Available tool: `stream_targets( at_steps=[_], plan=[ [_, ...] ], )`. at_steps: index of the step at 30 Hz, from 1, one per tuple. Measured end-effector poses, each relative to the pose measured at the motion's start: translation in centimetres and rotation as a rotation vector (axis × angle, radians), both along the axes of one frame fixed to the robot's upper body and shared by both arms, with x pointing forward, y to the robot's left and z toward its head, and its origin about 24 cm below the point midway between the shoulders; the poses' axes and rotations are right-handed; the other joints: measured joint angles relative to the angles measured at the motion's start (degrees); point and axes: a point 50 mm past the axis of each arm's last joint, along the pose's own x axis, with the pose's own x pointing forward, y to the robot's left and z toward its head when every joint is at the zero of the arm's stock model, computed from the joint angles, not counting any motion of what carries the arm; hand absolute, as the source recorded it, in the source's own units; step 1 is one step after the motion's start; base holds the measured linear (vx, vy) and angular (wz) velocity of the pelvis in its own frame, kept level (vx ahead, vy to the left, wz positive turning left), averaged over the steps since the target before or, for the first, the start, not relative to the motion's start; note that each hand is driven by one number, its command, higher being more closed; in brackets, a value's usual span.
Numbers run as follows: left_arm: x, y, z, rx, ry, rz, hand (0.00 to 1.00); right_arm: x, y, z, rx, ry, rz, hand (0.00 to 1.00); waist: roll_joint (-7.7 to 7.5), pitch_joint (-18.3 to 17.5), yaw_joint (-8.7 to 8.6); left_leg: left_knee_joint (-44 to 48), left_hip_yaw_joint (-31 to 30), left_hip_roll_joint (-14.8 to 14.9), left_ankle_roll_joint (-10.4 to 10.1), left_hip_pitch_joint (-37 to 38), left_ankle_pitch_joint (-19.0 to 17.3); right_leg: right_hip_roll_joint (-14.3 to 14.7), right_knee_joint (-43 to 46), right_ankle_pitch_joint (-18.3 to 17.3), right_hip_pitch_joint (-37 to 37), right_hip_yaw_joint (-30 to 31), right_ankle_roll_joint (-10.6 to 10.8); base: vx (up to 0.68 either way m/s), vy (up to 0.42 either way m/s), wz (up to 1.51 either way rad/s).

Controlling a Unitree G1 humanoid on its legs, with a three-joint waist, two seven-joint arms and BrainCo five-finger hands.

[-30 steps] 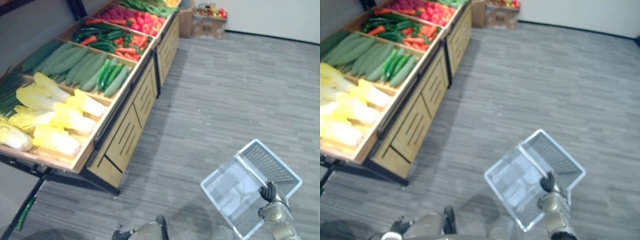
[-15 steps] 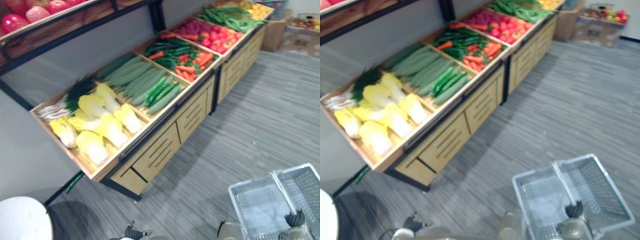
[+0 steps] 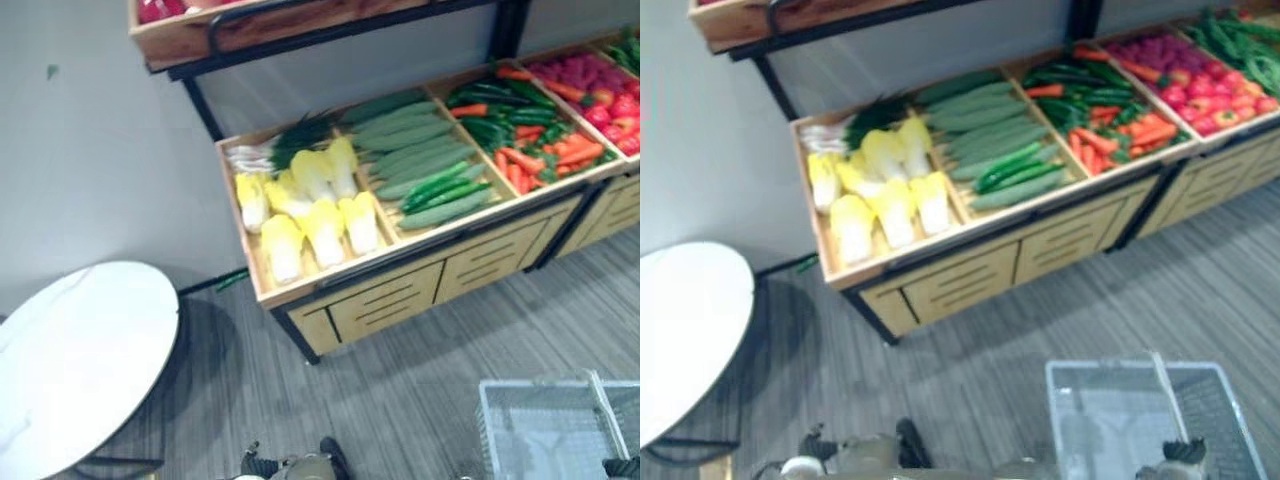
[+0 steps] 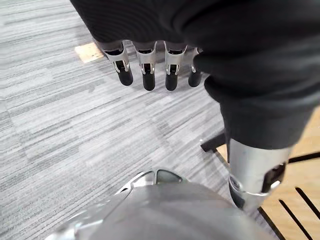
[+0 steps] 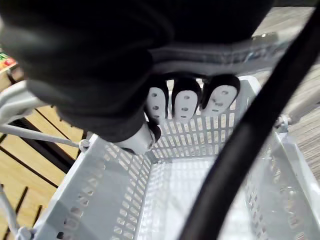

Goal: Pick vegetable in the basket

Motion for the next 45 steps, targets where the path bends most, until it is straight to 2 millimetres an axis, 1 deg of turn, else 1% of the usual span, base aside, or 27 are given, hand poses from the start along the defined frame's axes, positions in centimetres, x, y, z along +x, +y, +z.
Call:
stream_targets(
  at_steps=[2,3,4,6,8,9,11,12,13,14,15,16,18,20,21,22,23,24,25,26,28,29,32,34,39,42,45],
  plan=[
    [0.2,0.8,0.2,0.017,-0.007,0.013,0.0,2.6,1.3,0.0,0.039,-0.075,0.015,1.0,-1.74,1.26,0.24,0.74,-1.75,-1.29,0.11,-2.45,-0.19,0.73,-4.51,1.45,0.16,0.93,2.32,0.03,0.12,0.33],
    [0.0,0.9,0.1,0.019,0.0,0.02,0.0,3.2,1.6,-0.1,0.045,-0.083,0.026,1.0,-1.95,1.37,0.36,1.28,-1.82,-1.41,-0.07,-2.77,-0.45,0.77,-5.16,1.81,0.3,1.22,2.8,-0.02,0.075,0.1],
    [-0.5,0.9,0.0,0.016,0.011,0.035,0.0,3.8,1.9,-0.1,0.051,-0.089,0.047,1.0,-1.99,1.41,0.64,2.53,-1.84,-1.47,-0.08,-2.7,-1.96,0.8,-6.15,2.33,1.09,1.84,3.25,-0.04,0.113,-0.09],
    [-1.2,0.6,-0.2,0.008,0.03,0.042,0.0,3.8,2.1,-0.4,0.062,-0.081,0.05,1.0,-2.01,1.52,1.36,5.1,-1.94,-1.34,0.27,-2.55,-5.55,0.31,-6.3,2.06,1.85,3.29,3.27,-0.04,0.112,-0.27],
    [-1.4,0.5,-0.3,0.007,0.037,0.04,0.0,3.6,2.3,-0.7,0.074,-0.071,0.051,1.0,-1.7,1.35,1.65,8.54,-1.72,-1.37,1.6,-2.84,-9.94,-1.9,-3.16,0.06,0.39,5.36,5.27,0.03,0.156,-0.43],
    [-2.0,0.5,-0.4,0.006,0.055,0.04,0.0,3.3,2.4,-1.1,0.093,-0.058,0.037,1.0,-2.0,1.35,1.8,10.92,-0.63,-2.06,2.67,-2.76,-14.21,-4.76,1.29,-1.43,-1.76,7.45,6.14,0.09,0.234,-0.49],
    [-2.0,0.9,-0.4,0.015,0.061,0.036,0.0,2.8,2.3,-1.5,0.135,-0.072,-0.024,1.0,-2.78,1.14,1.5,11.17,0.75,-3.65,3.1,-2.22,-16.47,-8.55,8.65,-0.85,-4.49,9.32,4.58,0.1,0.197,-0.37],
    [-1.7,1.0,-0.3,0.02,0.054,0.023,0.0,2.6,2.3,-1.7,0.158,-0.084,-0.06,1.0,-3.26,1.41,1.42,11.1,1.45,-4.5,3.37,-1.71,-17.05,-12.03,17.77,0.83,-9.36,11.87,-0.66,0.11,0.209,-0.16],
    [-1.5,1.2,-0.2,0.027,0.051,0.008,0.0,2.4,2.4,-2.1,0.184,-0.09,-0.1,1.0,-3.38,1.57,0.96,10.31,1.41,-4.76,3.84,-0.51,-17.39,-12.78,23.94,3.68,-13.23,16.4,-3.45,0.11,0.205,-0.09],
    [-1.4,1.3,-0.2,0.029,0.048,0.009,0.0,2.2,2.5,-2.2,0.193,-0.085,-0.109,1.0,-3.15,1.6,0.83,9.56,1.33,-4.78,3.87,0.56,-17.44,-12.23,25.66,3.48,-14.18,18.27,-2.56,0.14,0.139,-0.06],
    [-1.2,1.3,-0.1,0.026,0.039,0.018,0.0,1.7,2.6,-2.7,0.216,-0.064,-0.136,1.0,-3.45,1.92,0.95,7.35,1.18,-4.71,3.9,3.07,-17.36,-10.26,26.56,2.42,-14.83,19.85,-0.99,0.15,0.081,-0.01],
    [-1.1,1.4,0.0,0.029,0.028,0.018,0.0,1.1,2.6,-2.9,0.234,-0.066,-0.178,1.0,-3.46,1.97,0.99,5.34,0.9,-4.65,3.0,4.61,-16.46,-8.13,25.03,1.33,-15.27,19.44,-0.13,0.18,0.053,0.1],
    [-0.5,1.4,0.2,0.028,0.008,0.018,0.0,0.2,2.3,-3.1,0.242,-0.069,-0.226,1.0,-3.81,2.2,0.38,4.05,-0.44,-4.7,2.71,5.57,-15.97,-5.83,20.14,1.03,-15.65,18.92,-0.6,0.19,-0.009,0.34],
    [0.6,1.3,0.5,0.03,-0.022,0.017,0.0,-0.8,2.1,-3.3,0.251,-0.067,-0.275,1.0,-4.17,2.25,0.24,3.5,-2.21,-4.59,2.07,5.27,-15.06,-3.27,10.66,1.45,-17.45,23.11,0.0,0.17,-0.08,0.41],
    [0.7,1.3,0.5,0.029,-0.025,0.017,0.0,-0.8,2.1,-3.3,0.251,-0.067,-0.28,1.0,-4.15,2.28,0.21,3.36,-2.45,-4.58,1.92,5.27,-14.97,-2.98,9.3,1.59,-17.62,23.84,0.24,0.16,-0.172,0.38],
    [1.0,1.3,0.6,0.028,-0.035,0.018,0.0,-1.1,2.1,-3.4,0.259,-0.065,-0.298,1.0,-4.35,2.26,0.0,3.1,-3.27,-4.37,1.12,5.27,-14.5,-1.81,3.59,2.94,-18.01,26.99,1.83,0.15,-0.232,0.34],
    [1.4,1.3,0.7,0.032,-0.045,0.02,0.0,-1.4,2.2,-3.6,0.275,-0.067,-0.325,1.0,-5.02,2.33,0.03,3.06,-3.83,-4.34,0.05,5.37,-14.2,-1.27,-1.58,6.5,-18.06,29.3,2.09,0.18,-0.296,0.39],
    [1.5,1.5,0.8,0.034,-0.05,0.028,0.0,-1.5,2.3,-3.7,0.285,-0.071,-0.337,1.0,-5.08,2.63,-0.04,2.97,-4.43,-4.31,-0.62,5.5,-14.03,-1.04,-2.27,9.49,-17.99,30.01,2.42,0.15,-0.27,0.26],
    [1.4,1.1,0.7,0.023,-0.052,0.048,0.0,-1.3,2.1,-3.6,0.282,-0.086,-0.353,1.0,-3.81,2.9,-0.14,0.87,-4.94,-2.88,-2.79,6.33,-12.63,0.75,-2.17,9.54,-17.7,29.33,2.24,0.16,-0.251,0.13],
    [1.3,0.5,0.5,0.012,-0.055,0.067,0.0,-0.9,1.9,-3.4,0.281,-0.102,-0.354,1.0,-2.15,2.9,-0.1,-2.13,-4.92,-1.78,-4.12,7.43,-11.0,2.23,-1.86,8.93,-17.75,28.4,1.33,0.14,-0.233,0.04],
    [1.2,0.0,0.4,-0.023,-0.065,0.142,0.0,-0.6,2.0,-3.4,0.288,-0.111,-0.358,1.0,-0.77,2.98,-0.4,-4.95,-4.78,-0.39,-5.9,9.17,-8.49,3.89,-1.65,8.2,-16.85,27.02,0.23,0.09,-0.195,0.07],
    [1.1,0.0,0.3,-0.031,-0.068,0.17,0.0,-0.6,2.1,-3.5,0.292,-0.11,-0.358,1.0,-0.67,2.92,-0.52,-5.3,-4.78,0.08,-6.34,9.5,-7.85,4.32,-1.8,7.97,-16.23,26.6,-0.1,0.08,-0.19,0.18],
    [-0.1,0.9,0.0,-0.054,-0.061,0.321,0.0,-0.9,2.4,-3.7,0.303,-0.099,-0.361,1.0,-0.46,2.67,-1.14,-3.04,-4.96,1.9,-6.2,9.96,-7.04,5.67,-3.09,6.08,-12.67,24.03,-1.08,0.04,-0.143,0.31],
    [-0.5,1.6,0.1,-0.075,-0.086,0.483,0.0,-1.4,2.7,-4.0,0.309,-0.082,-0.366,1.0,-1.13,2.72,-1.24,2.42,-5.01,2.57,-5.6,6.9,-6.62,5.5,-4.4,4.93,-10.99,21.66,-1.53,-0.06,-0.086,0.47],
    [-0.8,1.1,0.0,-0.067,-0.102,0.631,0.0,-2.7,2.7,-4.2,0.284,-0.059,-0.388,1.0,-0.58,2.47,-1.48,5.03,-4.88,2.67,-4.1,5.07,-4.55,5.23,-6.72,4.7,-7.67,17.74,-1.64,-0.06,-0.052,0.44],
    [0.4,0.4,0.7,-0.049,-0.172,0.688,0.0,-2.9,3.0,-4.3,0.269,-0.065,-0.386,1.0,0.0,2.09,-1.55,0.26,-5.38,1.86,-3.9,5.61,-1.98,5.37,-8.01,5.36,-7.59,16.52,-1.47,-0.06,-0.015,0.25],
    [2.1,1.1,2.2,0.033,-0.282,0.742,0.0,-2.5,3.7,-4.5,0.259,-0.073,-0.372,1.0,0.48,1.76,-1.55,-5.38,-6.1,1.85,-3.91,6.61,-1.46,6.98,-9.47,6.42,-8.91,16.55,-1.57,-0.04,0.011,-0.04]
  ],
)
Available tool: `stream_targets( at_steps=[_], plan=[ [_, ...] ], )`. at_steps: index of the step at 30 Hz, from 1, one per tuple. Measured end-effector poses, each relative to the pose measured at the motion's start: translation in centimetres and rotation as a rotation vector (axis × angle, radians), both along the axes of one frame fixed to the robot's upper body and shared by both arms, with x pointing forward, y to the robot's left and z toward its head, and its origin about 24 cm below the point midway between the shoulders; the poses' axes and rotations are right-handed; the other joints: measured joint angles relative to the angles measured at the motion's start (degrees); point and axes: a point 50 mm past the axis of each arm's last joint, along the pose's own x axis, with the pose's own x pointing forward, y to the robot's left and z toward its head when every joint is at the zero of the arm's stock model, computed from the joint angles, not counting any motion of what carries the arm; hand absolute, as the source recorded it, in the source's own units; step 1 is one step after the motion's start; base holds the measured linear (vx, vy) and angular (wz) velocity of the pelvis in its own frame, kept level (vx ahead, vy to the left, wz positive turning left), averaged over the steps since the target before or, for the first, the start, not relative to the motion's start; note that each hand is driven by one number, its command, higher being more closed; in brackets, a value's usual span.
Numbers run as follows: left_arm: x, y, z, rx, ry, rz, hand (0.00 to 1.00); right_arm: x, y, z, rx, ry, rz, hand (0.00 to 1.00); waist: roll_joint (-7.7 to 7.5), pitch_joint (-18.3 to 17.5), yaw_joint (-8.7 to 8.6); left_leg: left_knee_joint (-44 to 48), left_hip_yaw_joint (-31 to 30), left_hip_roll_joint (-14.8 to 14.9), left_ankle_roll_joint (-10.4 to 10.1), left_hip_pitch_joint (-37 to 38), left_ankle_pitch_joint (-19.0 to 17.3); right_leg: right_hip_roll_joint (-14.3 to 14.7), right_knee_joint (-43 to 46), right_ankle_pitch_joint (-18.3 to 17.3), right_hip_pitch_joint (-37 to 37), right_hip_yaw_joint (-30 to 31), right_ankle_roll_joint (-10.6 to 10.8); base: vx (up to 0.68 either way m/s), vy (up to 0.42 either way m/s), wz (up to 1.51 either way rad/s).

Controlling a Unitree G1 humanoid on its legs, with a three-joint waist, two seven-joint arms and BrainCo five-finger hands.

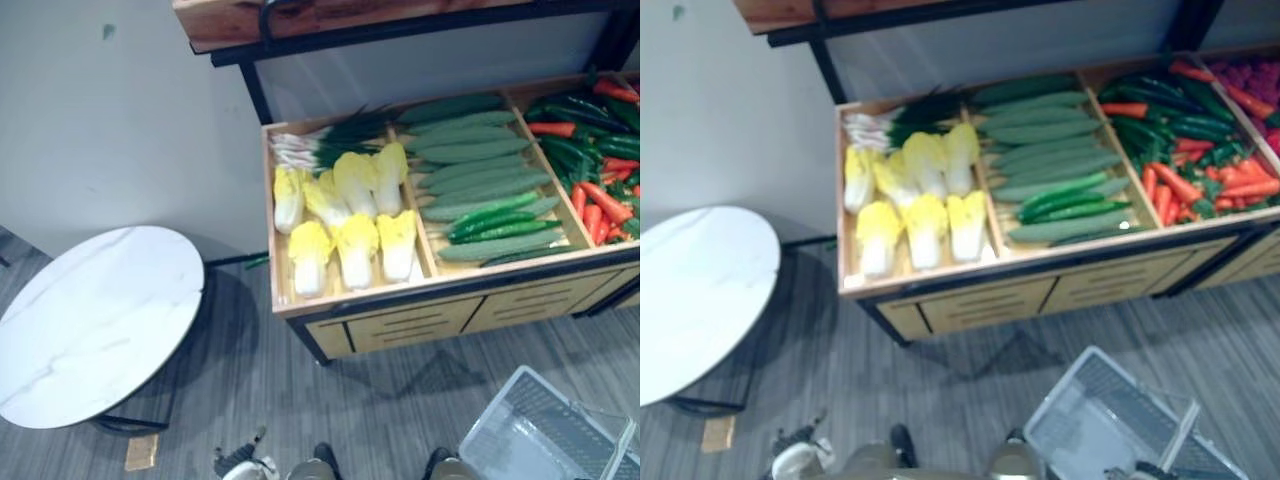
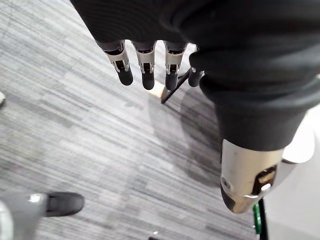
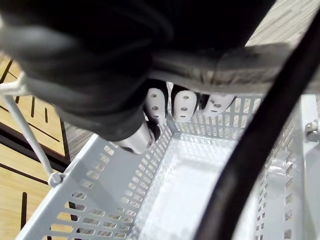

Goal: Pick vegetable in the basket

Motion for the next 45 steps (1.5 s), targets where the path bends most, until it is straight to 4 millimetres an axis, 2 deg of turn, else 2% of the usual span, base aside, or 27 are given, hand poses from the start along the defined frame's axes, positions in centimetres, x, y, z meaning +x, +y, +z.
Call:
stream_targets(
  at_steps=[3,5,8,10,13,17,20,29,32,35,41,45],
  plan=[
    [2.4,1.3,2.6,0.164,-0.099,0.01,0.0,0.4,0.7,-0.1,-0.015,-0.006,0.023,1.0,0.15,-0.22,0.01,-2.73,0.12,-0.48,-0.16,0.79,-0.57,0.6,-1.64,1.68,-0.64,1.21,0.25,-0.02,0.055,-0.19],
    [4.2,2.1,5.3,0.334,-0.18,-0.005,0.0,0.9,1.2,-0.2,-0.031,-0.007,0.046,1.0,-0.34,-0.31,0.21,-2.67,1.55,-0.82,0.18,0.54,-2.01,0.54,-2.36,2.95,-1.57,2.96,0.42,0.0,0.075,-0.31],
    [5.7,2.4,8.0,0.455,-0.278,-0.001,0.0,1.4,1.5,0.0,-0.049,-0.016,0.077,1.0,-0.48,-0.54,0.11,-2.36,3.02,-1.34,0.36,0.55,-3.1,0.37,-3.38,4.41,-2.21,4.67,0.61,0.02,0.055,-0.34],
    [7.2,2.0,9.7,0.535,-0.346,-0.047,0.0,1.5,1.4,0.1,-0.058,-0.021,0.09,1.0,0.08,-0.84,-0.15,-2.38,3.76,-1.73,0.43,0.66,-3.32,0.22,-3.78,5.24,-2.32,5.42,0.62,0.05,0.034,-0.16],
    [8.8,1.3,11.7,0.567,-0.443,-0.063,0.0,1.9,1.6,0.1,-0.059,-0.021,0.117,1.0,0.24,-0.98,-0.24,-2.46,4.4,-1.56,0.36,1.06,-3.41,0.5,-3.82,5.26,-2.4,6.02,0.6,0.05,-0.003,-0.12],
    [9.7,0.5,13.5,0.628,-0.513,-0.109,0.0,2.7,1.8,0.4,-0.073,-0.034,0.166,1.0,0.27,-1.14,-0.86,-3.13,5.57,-1.42,0.19,2.24,-3.52,1.12,-3.82,5.26,-2.36,7.19,0.55,0.05,-0.014,-0.14],
    [10.3,0.2,13.9,0.64,-0.524,-0.133,0.0,3.1,2.0,0.3,-0.074,-0.037,0.195,1.0,0.19,-1.68,-1.42,-3.42,6.28,-1.48,-0.02,2.85,-3.68,1.47,-3.81,5.26,-2.37,7.95,0.54,0.04,-0.012,-0.14],
    [12.6,-1.2,15.1,0.661,-0.552,-0.244,0.0,3.1,2.2,0.3,-0.071,-0.036,0.21,1.0,-0.09,-2.0,-1.67,-3.51,9.41,-1.12,-0.74,4.6,-4.39,2.58,-4.53,5.63,-2.66,11.17,0.02,0.01,-0.009,-0.19],
    [13.1,-1.3,14.7,0.65,-0.523,-0.273,0.0,3.2,2.3,0.3,-0.07,-0.036,0.216,1.0,-0.3,-2.25,-1.81,-3.52,10.52,-1.0,-0.88,4.63,-4.5,2.79,-4.45,5.7,-3.36,12.24,-0.07,-0.01,-0.014,-0.19],
    [13.5,-1.2,14.0,0.638,-0.474,-0.298,0.0,3.5,2.5,0.3,-0.07,-0.041,0.235,1.0,-0.72,-2.36,-3.03,-3.53,11.22,-0.89,-1.04,4.76,-4.62,3.04,-4.51,5.76,-3.74,13.02,-0.14,0.01,-0.012,-0.14],
    [14.8,-1.5,13.2,0.606,-0.409,-0.322,0.0,3.6,2.4,0.4,-0.069,-0.042,0.238,1.0,-0.94,-2.47,-3.12,-3.52,13.12,-0.47,-1.25,4.8,-4.77,3.83,-4.46,5.93,-5.09,14.98,-0.37,0.0,-0.023,-0.17],
    [15.1,-0.9,12.5,0.585,-0.35,-0.302,0.0,3.9,2.4,0.5,-0.078,-0.052,0.249,1.0,-0.97,-2.46,-3.42,-3.53,14.15,-0.38,-1.3,4.77,-4.79,4.17,-4.31,6.05,-6.08,16.29,-0.54,-0.01,-0.021,-0.2]
  ],
)
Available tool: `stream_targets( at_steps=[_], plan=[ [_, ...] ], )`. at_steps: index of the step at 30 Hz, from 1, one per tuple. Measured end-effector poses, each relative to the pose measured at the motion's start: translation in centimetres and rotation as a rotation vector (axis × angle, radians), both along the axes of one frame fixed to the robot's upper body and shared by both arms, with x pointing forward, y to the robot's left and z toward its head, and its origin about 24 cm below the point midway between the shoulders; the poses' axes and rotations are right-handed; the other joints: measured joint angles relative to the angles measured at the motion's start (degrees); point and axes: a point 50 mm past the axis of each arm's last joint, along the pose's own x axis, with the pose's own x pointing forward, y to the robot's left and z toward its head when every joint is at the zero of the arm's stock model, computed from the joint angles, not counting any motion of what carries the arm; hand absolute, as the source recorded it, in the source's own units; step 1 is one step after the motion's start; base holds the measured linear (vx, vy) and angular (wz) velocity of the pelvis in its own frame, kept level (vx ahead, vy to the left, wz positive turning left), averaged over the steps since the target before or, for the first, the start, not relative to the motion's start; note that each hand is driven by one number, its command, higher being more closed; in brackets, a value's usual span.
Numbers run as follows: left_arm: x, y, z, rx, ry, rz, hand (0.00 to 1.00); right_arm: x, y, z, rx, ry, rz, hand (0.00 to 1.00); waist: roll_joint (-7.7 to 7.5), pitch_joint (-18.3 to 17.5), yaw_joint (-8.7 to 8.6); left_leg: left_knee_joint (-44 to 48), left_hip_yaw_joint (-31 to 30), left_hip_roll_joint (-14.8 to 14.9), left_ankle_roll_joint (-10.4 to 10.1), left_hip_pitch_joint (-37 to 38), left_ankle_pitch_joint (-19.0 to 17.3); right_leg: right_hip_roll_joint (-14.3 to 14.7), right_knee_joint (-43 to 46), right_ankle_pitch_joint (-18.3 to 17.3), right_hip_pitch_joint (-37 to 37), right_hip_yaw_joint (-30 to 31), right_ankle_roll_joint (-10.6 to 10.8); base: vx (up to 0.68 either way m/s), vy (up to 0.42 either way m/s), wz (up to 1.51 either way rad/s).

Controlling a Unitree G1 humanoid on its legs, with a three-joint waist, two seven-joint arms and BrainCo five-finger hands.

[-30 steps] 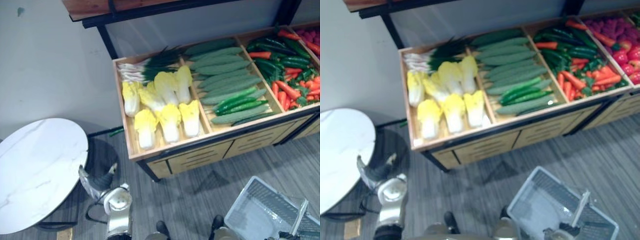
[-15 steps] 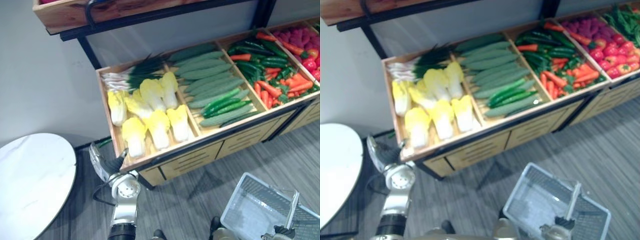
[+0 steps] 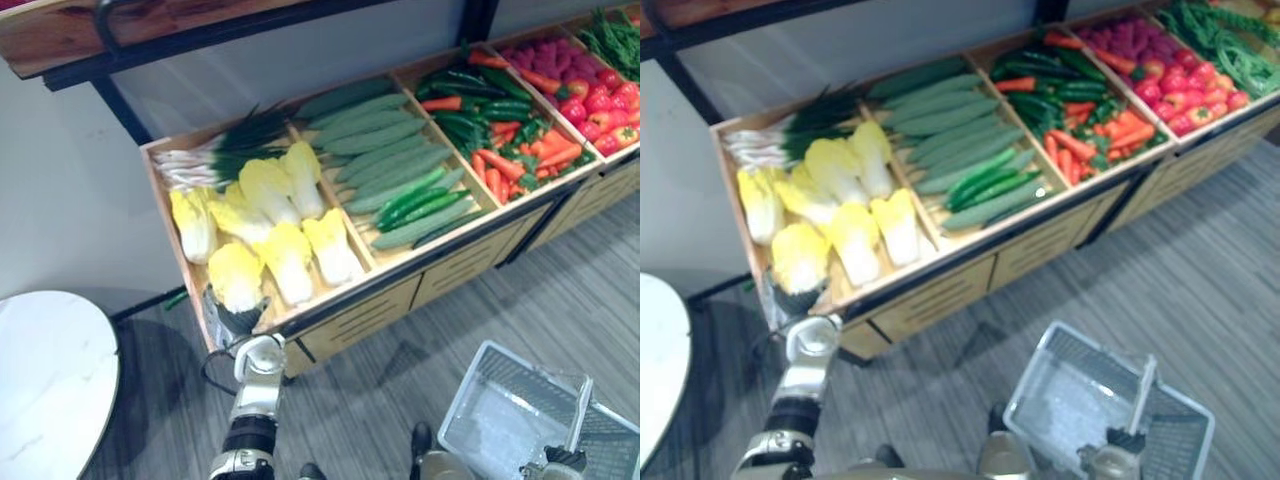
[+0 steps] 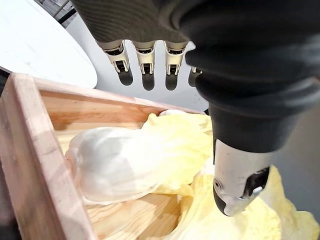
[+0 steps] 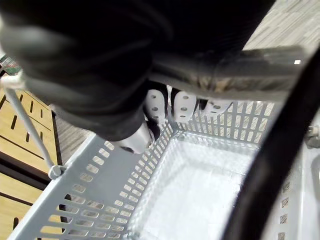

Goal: Pick vegetable in the basket

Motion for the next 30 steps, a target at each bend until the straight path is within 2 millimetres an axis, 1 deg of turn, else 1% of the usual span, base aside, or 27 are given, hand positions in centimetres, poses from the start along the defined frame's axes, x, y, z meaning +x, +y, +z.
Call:
stream_targets(
  at_steps=[4,9,12,22,24,25,27,30],
  plan=[
    [0.0,0.5,-0.7,-0.014,0.056,0.033,0.0,0.2,0.0,0.1,-0.013,0.001,0.017,1.0,-0.16,0.09,-0.97,-0.01,0.29,0.03,-0.07,-0.09,-0.05,0.1,-0.02,0.05,-0.38,0.44,-0.08,-0.01,-0.013,-0.05],
    [-0.3,1.4,-1.4,-0.016,0.102,0.083,0.0,0.3,0.0,0.2,-0.02,-0.003,0.026,1.0,-0.39,0.21,-1.1,-0.02,1.47,0.11,-0.32,-0.15,-0.22,0.14,0.11,0.06,-1.28,1.52,-0.08,-0.02,-0.01,-0.12],
    [0.0,1.6,-1.4,-0.024,0.117,0.096,0.0,0.3,0.0,0.2,-0.023,-0.002,0.027,1.0,-0.67,0.39,-1.07,-0.02,1.58,0.18,-0.45,-0.21,-0.3,0.16,0.12,0.06,-1.47,1.64,-0.08,-0.01,-0.01,-0.03],
    [1.4,1.8,-0.7,-0.068,0.106,0.151,0.0,0.9,0.1,0.4,-0.033,-0.017,0.048,1.0,-1.6,1.1,-1.31,-0.09,3.05,-0.04,-0.56,-1.5,-0.34,0.07,2.06,0.03,-4.74,2.95,-0.07,-0.01,-0.011,-0.08],
    [1.9,1.8,-0.4,-0.062,0.102,0.152,0.0,1.3,0.1,0.6,-0.04,-0.027,0.065,1.0,-1.87,1.43,-1.23,0.17,3.14,-0.15,-0.55,-2.34,-0.33,-0.01,2.46,0.03,-5.87,3.5,-0.07,-0.03,-0.009,-0.09],
    [2.2,2.1,0.0,-0.052,0.095,0.162,0.0,1.8,0.2,0.7,-0.041,-0.04,0.07,1.0,-2.1,2.13,-1.25,0.14,3.21,-0.2,-0.55,-2.47,-0.33,-0.02,2.97,0.03,-6.39,3.76,-0.07,-0.03,-0.006,-0.05],
    [2.6,2.7,0.5,-0.044,0.084,0.172,0.0,2.1,0.3,0.8,-0.042,-0.046,0.08,1.0,-2.51,2.95,-1.25,0.17,3.27,-0.19,-0.55,-2.52,-0.33,0.01,3.09,0.02,-6.6,3.94,-0.07,-0.06,-0.012,-0.05],
    [3.0,3.8,1.2,-0.032,0.071,0.204,0.0,2.9,0.5,1.0,-0.047,-0.065,0.102,1.0,-3.32,3.61,-1.35,0.25,3.53,-0.35,-0.53,-4.04,-0.34,0.0,3.24,0.03,-8.45,4.67,-0.09,-0.07,-0.014,-0.08]
  ],
)
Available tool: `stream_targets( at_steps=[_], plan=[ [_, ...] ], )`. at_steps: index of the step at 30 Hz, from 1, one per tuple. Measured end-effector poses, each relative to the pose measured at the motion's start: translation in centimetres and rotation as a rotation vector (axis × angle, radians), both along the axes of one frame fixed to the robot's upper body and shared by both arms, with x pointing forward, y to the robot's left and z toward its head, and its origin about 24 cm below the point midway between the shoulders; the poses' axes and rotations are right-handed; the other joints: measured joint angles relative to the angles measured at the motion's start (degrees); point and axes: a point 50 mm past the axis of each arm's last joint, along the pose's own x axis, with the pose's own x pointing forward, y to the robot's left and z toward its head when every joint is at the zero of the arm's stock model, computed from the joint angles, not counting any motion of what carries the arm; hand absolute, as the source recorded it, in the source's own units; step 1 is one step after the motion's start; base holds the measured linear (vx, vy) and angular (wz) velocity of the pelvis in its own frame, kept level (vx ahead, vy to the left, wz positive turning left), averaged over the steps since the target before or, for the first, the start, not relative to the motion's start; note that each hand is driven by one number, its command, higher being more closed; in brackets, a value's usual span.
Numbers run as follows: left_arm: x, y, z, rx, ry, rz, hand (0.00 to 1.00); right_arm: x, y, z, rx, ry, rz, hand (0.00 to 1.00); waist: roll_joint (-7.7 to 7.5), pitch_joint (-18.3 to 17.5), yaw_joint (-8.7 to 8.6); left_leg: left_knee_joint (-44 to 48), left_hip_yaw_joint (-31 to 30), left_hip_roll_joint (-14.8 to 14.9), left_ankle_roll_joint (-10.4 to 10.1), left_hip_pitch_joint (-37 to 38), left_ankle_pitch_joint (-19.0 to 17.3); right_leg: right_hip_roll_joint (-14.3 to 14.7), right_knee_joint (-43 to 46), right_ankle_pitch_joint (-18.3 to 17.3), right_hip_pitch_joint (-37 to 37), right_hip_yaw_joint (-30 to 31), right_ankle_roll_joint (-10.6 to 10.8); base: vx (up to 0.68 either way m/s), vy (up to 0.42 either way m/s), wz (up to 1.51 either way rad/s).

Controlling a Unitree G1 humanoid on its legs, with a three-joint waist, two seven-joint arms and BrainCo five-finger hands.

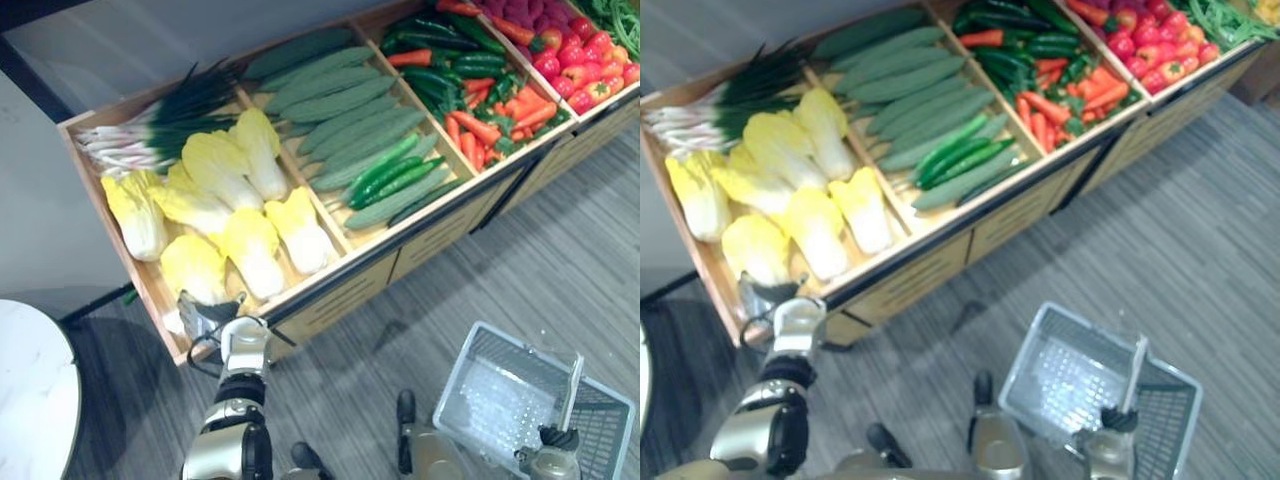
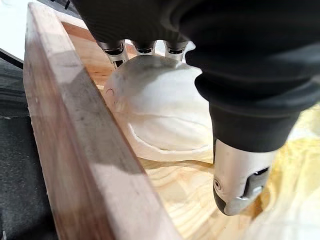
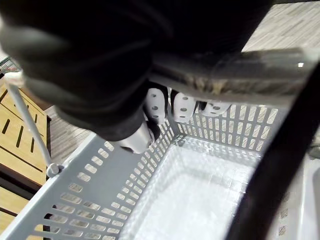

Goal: Pick vegetable in the basket

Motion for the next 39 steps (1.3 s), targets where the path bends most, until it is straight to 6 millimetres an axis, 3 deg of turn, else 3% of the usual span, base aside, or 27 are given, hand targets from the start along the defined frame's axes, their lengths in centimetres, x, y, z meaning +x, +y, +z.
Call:
stream_targets(
  at_steps=[2,3,10,16,24,27,31,39],
  plan=[
    [0.1,0.9,0.3,0.011,0.006,0.031,0.0,0.4,0.0,0.2,-0.006,-0.011,0.016,1.0,-0.54,0.73,-0.02,0.03,0.49,-0.12,0.01,-0.37,0.0,0.0,0.25,0.02,-0.86,0.57,0.01,-0.05,-0.009,-0.12],
    [0.0,1.1,0.3,-0.002,0.0,0.046,1.0,0.4,0.0,0.2,-0.007,-0.012,0.017,1.0,-0.64,0.94,-0.05,0.02,0.61,-0.12,0.01,-0.3,0.0,0.01,0.29,0.02,-0.88,0.68,0.01,-0.03,-0.005,-0.07],
    [0.5,3.2,1.7,-0.002,-0.026,0.142,1.0,1.0,-0.8,0.9,-0.047,-0.018,0.049,1.0,-1.25,1.74,-0.14,0.04,0.99,-0.21,0.04,-1.78,0.0,0.11,0.41,0.52,-2.8,1.36,-0.18,-0.02,-0.005,-0.04],
    [0.5,4.9,2.9,0.026,-0.051,0.176,1.0,1.6,-0.1,0.7,-0.069,0.011,0.133,1.0,-2.58,2.83,-1.12,0.06,1.05,-0.21,0.06,-1.7,0.01,0.1,0.21,1.12,-2.71,1.54,-0.21,-0.01,0.0,0.0],
    [0.7,5.0,3.0,0.008,-0.065,0.176,1.0,0.4,0.2,-0.1,-0.056,0.074,0.152,1.0,-2.9,3.85,-1.32,-0.34,0.77,-0.76,0.11,0.09,0.04,-0.29,-0.56,1.59,-0.46,1.41,-0.05,-0.01,0.001,0.01],
    [1.1,4.2,2.9,-0.036,-0.098,0.157,1.0,0.3,0.2,-0.1,-0.055,0.076,0.151,1.0,-2.91,3.95,-1.59,-0.84,-0.77,-1.03,0.49,0.25,0.31,-0.92,-0.83,1.72,0.43,0.27,0.16,-0.04,0.005,0.21],
    [1.8,1.1,2.7,-0.175,-0.199,0.119,1.0,-0.6,0.0,-0.4,-0.042,0.095,0.109,1.0,-2.94,4.0,-1.21,-1.33,-3.66,-1.76,0.81,0.9,0.54,-2.01,-1.75,1.81,3.09,-2.4,0.34,-0.02,0.017,0.36],
    [0.4,-3.0,2.6,-0.204,-0.308,0.02,1.0,-2.1,-0.7,-0.9,-0.013,0.144,0.031,1.0,-2.16,3.6,-0.73,-1.63,-7.66,-2.98,1.29,1.2,0.87,-3.31,-2.32,1.91,6.05,-5.68,0.55,-0.01,0.008,0.26]
  ],
)
